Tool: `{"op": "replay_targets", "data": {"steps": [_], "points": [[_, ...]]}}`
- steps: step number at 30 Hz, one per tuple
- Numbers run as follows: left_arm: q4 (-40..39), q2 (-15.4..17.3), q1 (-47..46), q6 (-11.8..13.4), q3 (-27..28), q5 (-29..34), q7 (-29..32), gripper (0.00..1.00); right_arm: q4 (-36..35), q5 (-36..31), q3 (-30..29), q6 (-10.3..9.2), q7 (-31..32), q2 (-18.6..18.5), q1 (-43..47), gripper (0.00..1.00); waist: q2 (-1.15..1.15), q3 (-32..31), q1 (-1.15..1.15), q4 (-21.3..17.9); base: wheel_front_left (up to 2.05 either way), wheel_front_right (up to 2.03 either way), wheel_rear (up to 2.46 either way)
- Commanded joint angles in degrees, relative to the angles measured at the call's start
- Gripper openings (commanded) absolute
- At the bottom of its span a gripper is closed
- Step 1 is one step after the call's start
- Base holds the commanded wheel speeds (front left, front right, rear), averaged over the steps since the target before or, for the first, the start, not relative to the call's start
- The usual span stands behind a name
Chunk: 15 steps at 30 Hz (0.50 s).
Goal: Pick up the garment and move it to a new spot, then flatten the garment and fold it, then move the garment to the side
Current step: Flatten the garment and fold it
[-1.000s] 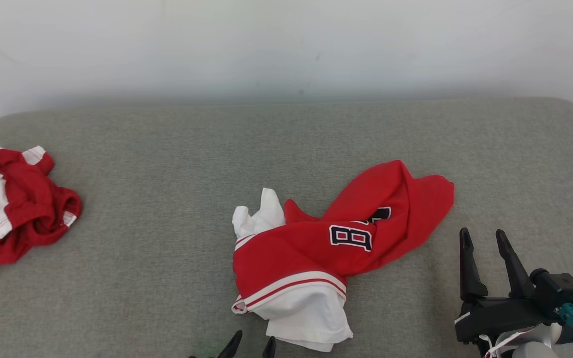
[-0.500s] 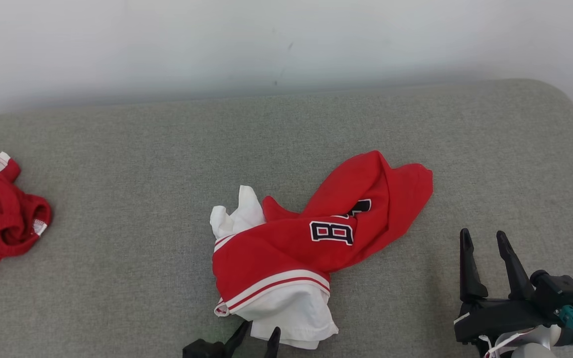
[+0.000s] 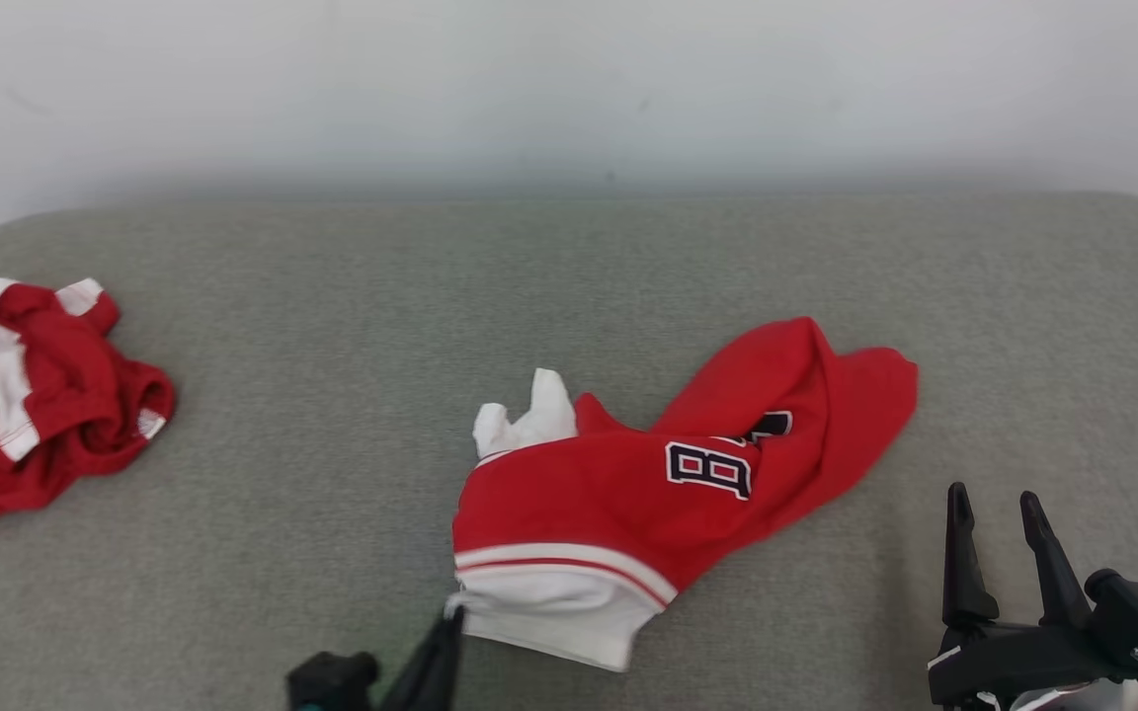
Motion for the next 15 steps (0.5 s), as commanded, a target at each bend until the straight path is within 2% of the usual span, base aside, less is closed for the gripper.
{"op": "replay_targets", "data": {"steps": [1, 9, 12, 15], "points": [[-1.27, 1.44, 1.2, 0.24, 1.74, 0.66, -0.08, 0.0, 0.11, 0.03, -0.33, -0.12, -0.11, 0.34, 0.66, 1.0, 0.0, -0.91, -0.01, 2.51, 0.0, 0.0, 0.0], [-7.46, 6.44, 6.73, 1.56, 9.23, 1.18, -0.08, 0.0, 0.83, 0.34, -1.09, -0.12, -0.11, 0.63, 0.91, 1.0, 0.0, -0.69, -0.01, 5.44, 0.0, 0.0, 0.0], [-7.13, 6.39, 8.19, 1.1, 9.17, 0.56, -0.08, 0.0, 1.59, 0.47, -0.66, -0.12, -0.1, 0.62, 1.19, 1.0, 0.0, -0.51, -0.01, 5.83, 0.0, 0.0, 0.0], [-6.28, 5.0, 8.33, 0.76, 8.66, -0.43, -0.08, 0.0, 2.97, 0.6, -0.3, -0.12, -0.11, 0.5, 1.52, 1.0, 0.0, -0.45, -0.01, 6.01, 0.0, 0.0, 0.0]]}}
